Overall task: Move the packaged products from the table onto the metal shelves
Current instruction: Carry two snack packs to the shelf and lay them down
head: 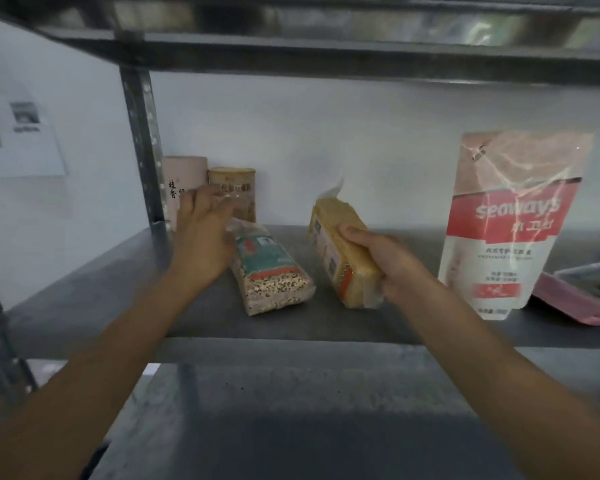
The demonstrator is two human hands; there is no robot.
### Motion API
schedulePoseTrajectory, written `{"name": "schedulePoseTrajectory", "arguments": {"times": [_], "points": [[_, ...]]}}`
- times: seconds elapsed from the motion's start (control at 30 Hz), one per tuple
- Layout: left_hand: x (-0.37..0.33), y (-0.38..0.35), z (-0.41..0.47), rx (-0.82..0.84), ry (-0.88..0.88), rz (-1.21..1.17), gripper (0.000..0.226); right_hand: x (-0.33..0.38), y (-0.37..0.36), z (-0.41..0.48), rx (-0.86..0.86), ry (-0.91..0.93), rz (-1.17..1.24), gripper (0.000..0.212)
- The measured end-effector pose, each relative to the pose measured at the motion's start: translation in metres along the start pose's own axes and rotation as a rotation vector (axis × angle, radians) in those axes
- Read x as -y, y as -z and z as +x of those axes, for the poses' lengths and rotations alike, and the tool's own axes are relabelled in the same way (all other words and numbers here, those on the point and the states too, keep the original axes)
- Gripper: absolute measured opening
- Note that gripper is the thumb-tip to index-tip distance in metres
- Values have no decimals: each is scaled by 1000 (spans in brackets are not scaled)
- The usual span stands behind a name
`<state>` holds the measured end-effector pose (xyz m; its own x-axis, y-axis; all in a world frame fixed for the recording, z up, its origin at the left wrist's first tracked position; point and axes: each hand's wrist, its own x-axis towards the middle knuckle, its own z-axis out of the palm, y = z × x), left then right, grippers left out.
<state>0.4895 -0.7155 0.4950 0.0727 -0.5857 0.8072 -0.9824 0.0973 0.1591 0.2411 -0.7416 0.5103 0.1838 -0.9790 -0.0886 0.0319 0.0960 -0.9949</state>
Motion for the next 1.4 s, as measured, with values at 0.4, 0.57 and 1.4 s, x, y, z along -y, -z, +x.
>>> {"name": "schedulePoseTrajectory", "arguments": {"times": [0.4,0.57,1.4], "points": [[-87,22,-24,902,-6,106,63,-1,-6,5,70,-88,72,37],[-86,21,-36,663,26,-14,33,-12,-4,-19,14,-25,101,45],[-85,35,-85,125,351,-972,34,-38,23,-52,-178,1223,-1564,88]]}}
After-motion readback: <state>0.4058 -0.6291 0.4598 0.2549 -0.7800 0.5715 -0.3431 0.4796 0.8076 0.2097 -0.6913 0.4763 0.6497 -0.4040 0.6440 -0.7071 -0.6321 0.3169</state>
